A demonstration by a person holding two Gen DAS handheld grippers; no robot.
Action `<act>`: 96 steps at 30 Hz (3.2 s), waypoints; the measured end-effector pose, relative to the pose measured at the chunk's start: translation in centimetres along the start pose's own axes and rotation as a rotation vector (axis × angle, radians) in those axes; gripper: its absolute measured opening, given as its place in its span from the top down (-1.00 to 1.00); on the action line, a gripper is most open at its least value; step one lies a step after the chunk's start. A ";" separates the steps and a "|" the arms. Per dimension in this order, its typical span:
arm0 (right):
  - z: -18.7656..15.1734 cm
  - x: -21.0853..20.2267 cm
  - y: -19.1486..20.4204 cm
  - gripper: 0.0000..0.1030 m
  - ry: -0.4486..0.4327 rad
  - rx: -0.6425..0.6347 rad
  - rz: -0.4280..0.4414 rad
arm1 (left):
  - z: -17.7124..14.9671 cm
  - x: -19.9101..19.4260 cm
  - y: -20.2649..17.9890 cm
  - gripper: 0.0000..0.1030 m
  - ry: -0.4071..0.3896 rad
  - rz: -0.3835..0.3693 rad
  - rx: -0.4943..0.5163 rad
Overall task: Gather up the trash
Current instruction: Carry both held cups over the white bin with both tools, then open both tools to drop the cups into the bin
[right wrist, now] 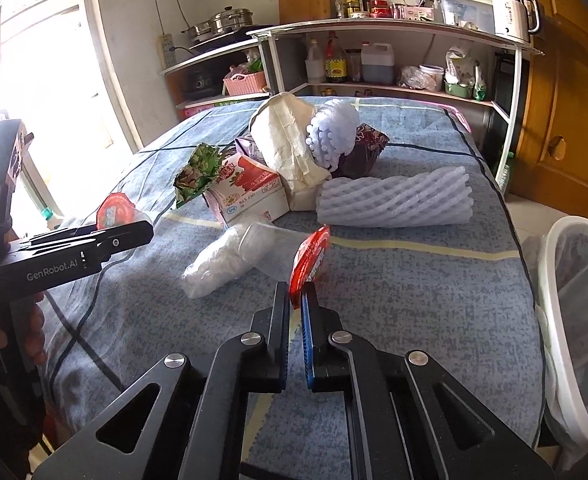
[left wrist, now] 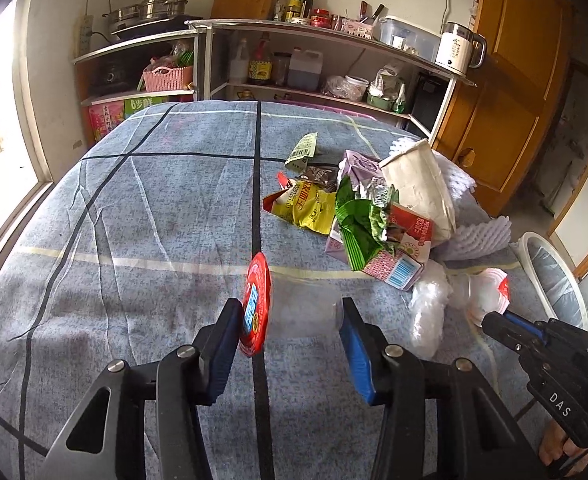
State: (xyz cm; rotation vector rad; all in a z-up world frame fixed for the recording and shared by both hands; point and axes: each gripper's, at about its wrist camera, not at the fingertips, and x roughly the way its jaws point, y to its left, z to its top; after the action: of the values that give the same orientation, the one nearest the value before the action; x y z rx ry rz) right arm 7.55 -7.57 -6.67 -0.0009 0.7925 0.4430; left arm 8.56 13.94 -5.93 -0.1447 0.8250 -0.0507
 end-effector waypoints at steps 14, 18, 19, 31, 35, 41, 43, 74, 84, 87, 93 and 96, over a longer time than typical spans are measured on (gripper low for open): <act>-0.2 -2.1 -1.4 0.84 -0.040 0.035 0.045 | -1.0 -1.3 -1.6 0.04 -0.009 -0.039 0.014; 0.0 -1.6 -1.0 -0.49 -0.046 0.024 0.019 | -1.1 -1.1 -1.7 0.04 -0.006 -0.040 0.014; 0.1 -1.5 -0.7 -0.49 -0.051 0.020 0.025 | -1.2 -1.1 -1.7 0.04 -0.007 -0.040 0.012; 0.6 1.8 1.7 0.09 0.038 -0.091 -0.086 | -1.4 -0.7 -1.1 0.04 0.010 -0.035 0.001; 0.2 1.6 1.5 0.11 0.038 -0.080 -0.097 | -1.2 -1.0 -1.7 0.04 0.003 -0.041 0.016; 0.3 -0.4 0.6 0.11 -0.011 -0.038 -0.077 | -0.9 -1.8 -3.1 0.04 -0.003 -0.048 0.042; 0.4 -1.3 0.2 0.11 -0.024 -0.027 -0.075 | -0.7 -2.3 -3.9 0.04 -0.012 -0.057 0.061; -2.6 -12.2 -22.9 0.11 -0.029 0.291 -0.424 | 3.0 2.9 -32.8 0.04 0.060 -0.439 0.445; -4.3 -10.4 -26.4 -0.07 0.062 0.313 -0.463 | 2.3 6.6 -36.5 0.03 0.155 -0.452 0.475; -4.6 -10.6 -26.8 -0.36 0.050 0.324 -0.457 | 2.3 7.0 -36.6 -0.12 0.156 -0.458 0.471; -4.8 -10.9 -26.7 -0.36 0.046 0.336 -0.474 | 2.5 6.2 -35.9 -0.15 0.130 -0.452 0.457; -4.6 -11.3 -26.0 -0.36 0.022 0.341 -0.471 | 2.7 5.1 -35.0 -0.16 0.103 -0.441 0.448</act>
State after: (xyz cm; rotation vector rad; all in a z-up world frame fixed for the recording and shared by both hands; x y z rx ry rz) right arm 7.44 -36.31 -6.38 0.1226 0.8512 -0.1409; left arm 14.41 -20.84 -2.65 0.1030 0.8532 -0.6583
